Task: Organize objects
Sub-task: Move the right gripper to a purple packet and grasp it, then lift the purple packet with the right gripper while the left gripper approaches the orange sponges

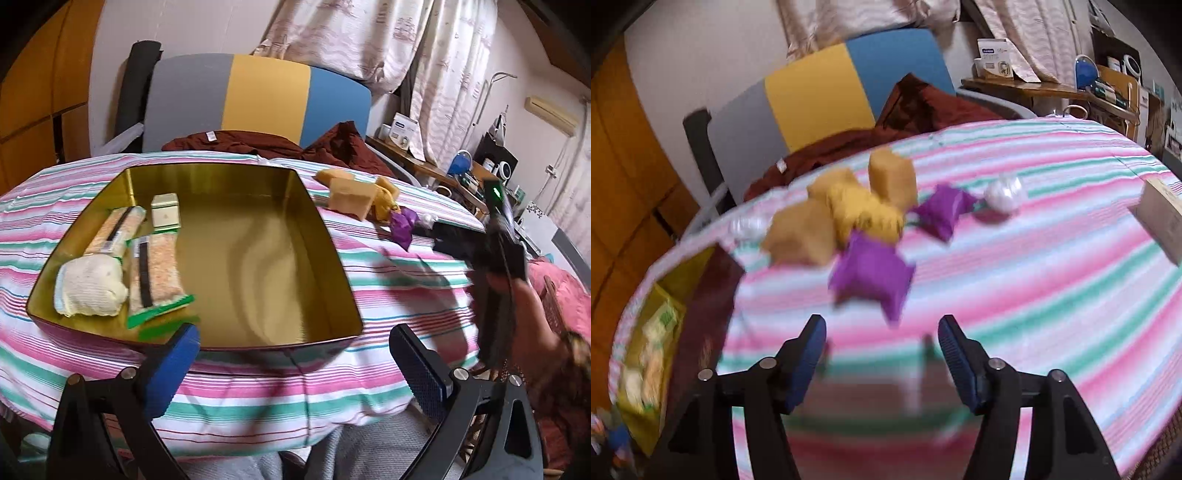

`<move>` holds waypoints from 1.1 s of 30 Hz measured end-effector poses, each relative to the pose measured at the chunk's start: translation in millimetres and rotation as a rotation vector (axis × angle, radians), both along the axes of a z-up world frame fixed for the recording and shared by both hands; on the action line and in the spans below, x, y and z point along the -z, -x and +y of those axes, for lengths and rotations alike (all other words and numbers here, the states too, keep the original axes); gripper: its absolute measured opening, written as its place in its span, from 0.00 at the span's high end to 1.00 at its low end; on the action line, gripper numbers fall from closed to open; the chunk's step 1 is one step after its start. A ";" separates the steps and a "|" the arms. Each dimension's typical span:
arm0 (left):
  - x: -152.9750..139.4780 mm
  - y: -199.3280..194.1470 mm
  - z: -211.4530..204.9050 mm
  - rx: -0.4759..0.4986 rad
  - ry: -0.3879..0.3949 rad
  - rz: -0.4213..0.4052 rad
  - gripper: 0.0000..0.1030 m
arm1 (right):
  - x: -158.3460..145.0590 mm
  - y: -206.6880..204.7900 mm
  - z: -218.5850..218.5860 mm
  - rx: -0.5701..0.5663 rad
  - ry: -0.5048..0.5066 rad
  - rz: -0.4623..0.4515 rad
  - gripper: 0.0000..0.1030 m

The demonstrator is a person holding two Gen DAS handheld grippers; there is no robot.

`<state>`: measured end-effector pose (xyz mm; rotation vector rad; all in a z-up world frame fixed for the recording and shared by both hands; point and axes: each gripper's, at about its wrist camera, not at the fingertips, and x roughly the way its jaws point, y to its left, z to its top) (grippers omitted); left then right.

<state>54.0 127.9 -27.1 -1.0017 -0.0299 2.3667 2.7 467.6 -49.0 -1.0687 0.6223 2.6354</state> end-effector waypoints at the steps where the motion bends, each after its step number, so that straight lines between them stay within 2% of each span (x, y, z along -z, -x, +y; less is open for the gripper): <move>1: -0.4 -1.3 -0.5 0.002 0.000 0.000 0.00 | -2.8 8.0 4.5 0.004 0.006 0.012 0.35; 5: -4.4 -1.5 3.5 0.005 0.007 -0.004 0.00 | -3.2 39.2 13.3 -0.001 0.017 0.009 0.35; 11: -7.8 -0.8 10.8 -0.001 0.023 -0.009 0.00 | 21.2 57.2 18.9 -0.017 0.013 -0.014 0.35; 14: -6.9 1.6 15.3 0.003 0.031 -0.011 0.00 | 26.3 51.3 24.5 -0.018 0.046 0.015 0.42; 17: -6.8 7.4 24.4 0.017 0.032 -0.027 0.00 | 26.6 47.7 24.4 -0.015 0.049 0.026 0.45; 24: -24.1 23.6 51.9 0.058 0.011 -0.033 0.00 | 16.1 32.3 10.4 0.003 -0.060 0.066 0.58; 29: -44.3 42.7 74.9 0.087 0.007 -0.008 0.00 | 8.5 10.3 13.4 0.112 -0.113 0.115 0.58; 33: -54.7 72.7 97.9 0.093 -0.005 -0.035 0.00 | 9.8 0.3 20.9 0.196 -0.121 0.108 0.58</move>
